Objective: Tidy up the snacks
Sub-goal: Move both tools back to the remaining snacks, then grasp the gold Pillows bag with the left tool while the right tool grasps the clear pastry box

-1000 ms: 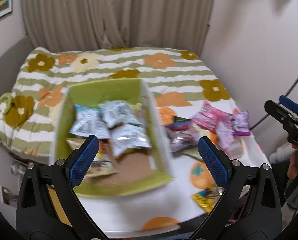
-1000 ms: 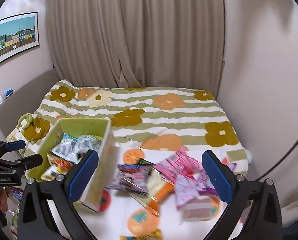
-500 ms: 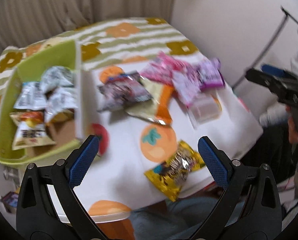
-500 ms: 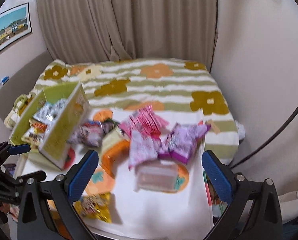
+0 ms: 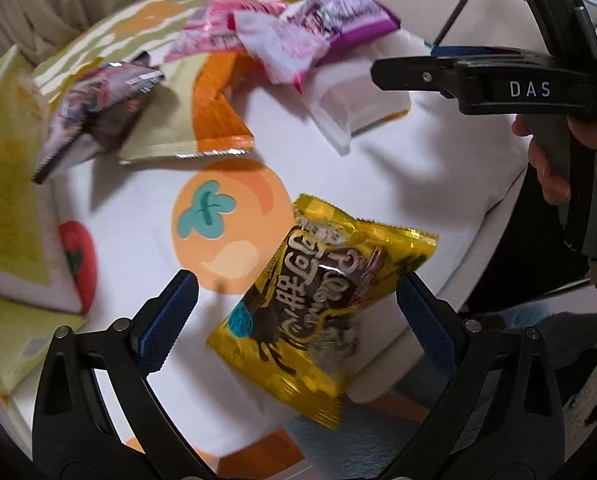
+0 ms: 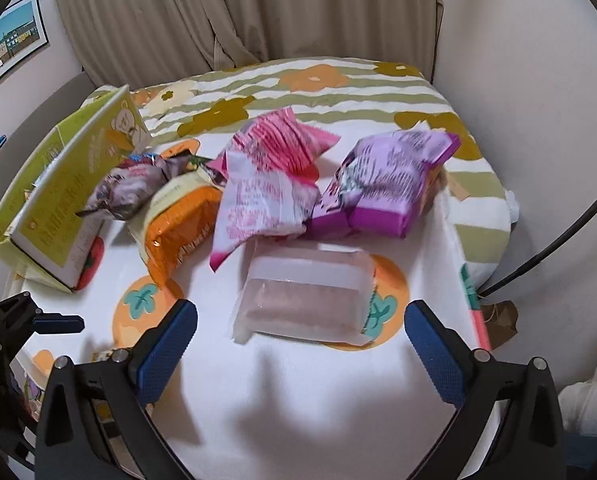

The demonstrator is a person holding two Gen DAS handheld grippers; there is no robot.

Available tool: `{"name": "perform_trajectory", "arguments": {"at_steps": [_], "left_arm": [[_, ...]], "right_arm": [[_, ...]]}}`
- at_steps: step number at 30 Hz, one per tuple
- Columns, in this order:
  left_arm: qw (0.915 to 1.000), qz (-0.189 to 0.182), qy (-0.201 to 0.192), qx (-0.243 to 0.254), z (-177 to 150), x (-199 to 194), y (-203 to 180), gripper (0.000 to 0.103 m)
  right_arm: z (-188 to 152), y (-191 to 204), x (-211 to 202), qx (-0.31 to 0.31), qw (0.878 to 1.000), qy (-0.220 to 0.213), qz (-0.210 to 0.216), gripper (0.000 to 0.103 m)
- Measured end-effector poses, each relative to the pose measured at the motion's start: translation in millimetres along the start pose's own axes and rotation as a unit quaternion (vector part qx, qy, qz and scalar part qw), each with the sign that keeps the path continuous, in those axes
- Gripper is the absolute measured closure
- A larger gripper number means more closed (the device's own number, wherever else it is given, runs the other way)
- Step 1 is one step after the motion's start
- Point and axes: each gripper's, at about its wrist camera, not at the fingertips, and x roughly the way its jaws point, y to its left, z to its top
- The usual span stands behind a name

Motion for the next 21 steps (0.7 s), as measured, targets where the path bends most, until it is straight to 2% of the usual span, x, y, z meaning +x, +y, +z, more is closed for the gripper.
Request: {"name": "perform_trajectory", "arguments": {"at_steps": [3, 5, 6, 7, 9, 11, 12, 18, 21], "left_arm": [[0.9999, -0.002, 0.008, 0.011, 0, 14, -1, 0.004], [0.9997, -0.003, 0.016, 0.020, 0, 23, -2, 0.013], [0.9996, -0.004, 0.020, 0.021, 0, 27, -3, 0.023], [0.9994, -0.005, 0.026, 0.021, 0, 31, -3, 0.027], [0.9993, 0.006, 0.018, 0.033, -1, 32, -6, 0.030], [0.9990, 0.024, 0.016, 0.034, 1, 34, -8, 0.038], [0.9988, 0.034, 0.015, 0.033, 2, 34, -8, 0.046], [0.9989, 0.044, 0.007, 0.017, 9, 34, -1, 0.051], [0.9988, 0.049, 0.004, -0.001, 23, 36, 10, 0.051]], "right_arm": [[0, -1, 10, 0.006, 1.000, 0.003, 0.006, 0.000], [-1, -1, 17, 0.008, 1.000, 0.009, 0.006, 0.000], [-1, -1, 19, 0.009, 1.000, 0.011, 0.006, 0.000], [-1, -2, 22, 0.011, 1.000, 0.014, 0.005, 0.000], [-1, -1, 27, 0.013, 1.000, 0.016, 0.005, 0.000], [-1, -2, 31, 0.017, 1.000, 0.019, 0.006, 0.000], [-1, -3, 33, 0.018, 1.000, 0.021, 0.006, 0.000], [0, -2, 44, 0.023, 0.999, 0.037, -0.008, 0.000], [2, 0, 48, 0.020, 0.999, 0.040, -0.010, 0.000]]}}
